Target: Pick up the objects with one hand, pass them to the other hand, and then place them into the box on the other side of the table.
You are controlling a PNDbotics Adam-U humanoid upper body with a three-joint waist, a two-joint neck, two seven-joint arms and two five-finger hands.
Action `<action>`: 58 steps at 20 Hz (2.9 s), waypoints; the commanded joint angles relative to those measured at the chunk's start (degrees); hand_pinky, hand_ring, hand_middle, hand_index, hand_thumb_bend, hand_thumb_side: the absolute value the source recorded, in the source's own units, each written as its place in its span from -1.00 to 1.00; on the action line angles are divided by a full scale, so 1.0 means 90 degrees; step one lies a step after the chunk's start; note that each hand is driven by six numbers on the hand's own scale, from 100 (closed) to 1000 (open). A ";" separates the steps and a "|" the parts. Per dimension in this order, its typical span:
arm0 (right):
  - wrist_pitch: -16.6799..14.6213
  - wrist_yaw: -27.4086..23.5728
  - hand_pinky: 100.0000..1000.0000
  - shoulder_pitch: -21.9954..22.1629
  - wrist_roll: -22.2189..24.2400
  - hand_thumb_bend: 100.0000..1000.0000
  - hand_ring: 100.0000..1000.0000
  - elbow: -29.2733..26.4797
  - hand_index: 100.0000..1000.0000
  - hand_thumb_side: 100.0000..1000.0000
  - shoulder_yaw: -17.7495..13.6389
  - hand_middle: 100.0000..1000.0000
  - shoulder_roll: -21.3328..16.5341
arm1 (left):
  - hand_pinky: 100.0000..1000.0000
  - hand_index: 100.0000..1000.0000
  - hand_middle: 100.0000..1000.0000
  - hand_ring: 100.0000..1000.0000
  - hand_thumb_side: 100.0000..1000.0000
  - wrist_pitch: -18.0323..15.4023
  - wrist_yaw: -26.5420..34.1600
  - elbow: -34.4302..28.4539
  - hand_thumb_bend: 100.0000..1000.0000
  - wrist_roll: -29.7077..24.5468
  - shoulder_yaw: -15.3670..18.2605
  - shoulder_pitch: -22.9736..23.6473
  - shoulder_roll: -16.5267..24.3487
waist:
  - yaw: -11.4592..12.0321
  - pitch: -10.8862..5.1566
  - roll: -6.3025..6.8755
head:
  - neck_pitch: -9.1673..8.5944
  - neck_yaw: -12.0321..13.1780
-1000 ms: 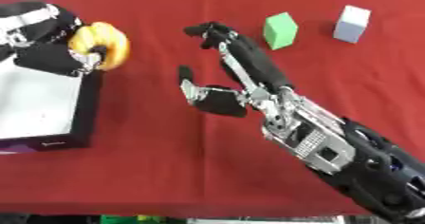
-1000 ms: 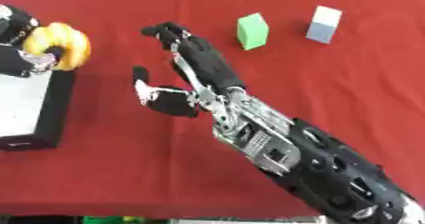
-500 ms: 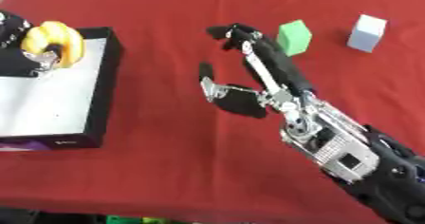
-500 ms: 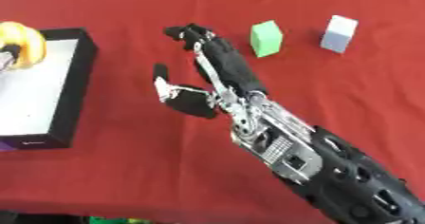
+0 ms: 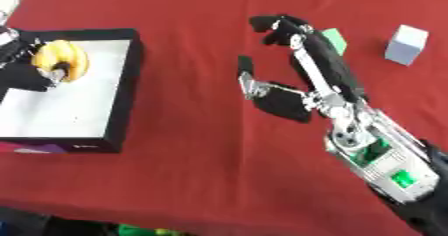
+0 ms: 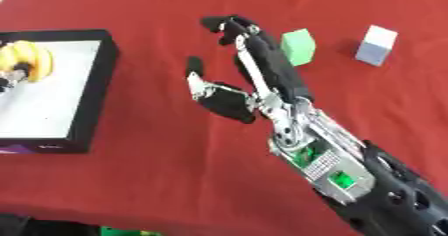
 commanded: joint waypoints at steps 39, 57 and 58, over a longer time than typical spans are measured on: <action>0.0958 -0.1507 0.56 0.0185 0.0146 -1.00 0.50 -0.0367 0.70 -0.09 -0.1952 0.52 -0.1555 | 0.72 0.56 0.43 0.48 0.67 -0.1873 0.2669 -0.2194 -1.00 0.2221 0.1557 0.0473 -0.1811 | -0.0024 -0.0124 -0.0160 | -0.0245 -0.0713; 0.0839 -0.0473 0.74 -0.0642 0.3846 -1.00 0.75 0.2060 0.81 -0.47 -0.2571 0.75 -0.2820 | 0.73 0.58 0.45 0.50 0.64 -0.2337 0.3088 -0.2514 -1.00 0.2266 0.1568 0.0555 -0.2450 | 0.0032 -0.0091 -0.0229 | -0.0376 -0.1366; 0.0741 -0.0312 0.76 -0.0726 0.4069 -1.00 0.76 0.2257 0.81 -0.54 -0.2593 0.76 -0.2828 | 0.73 0.58 0.45 0.50 0.64 -0.2328 0.3090 -0.2514 -1.00 0.2255 0.1562 0.0557 -0.2452 | 0.0037 -0.0089 -0.0227 | -0.0376 -0.1375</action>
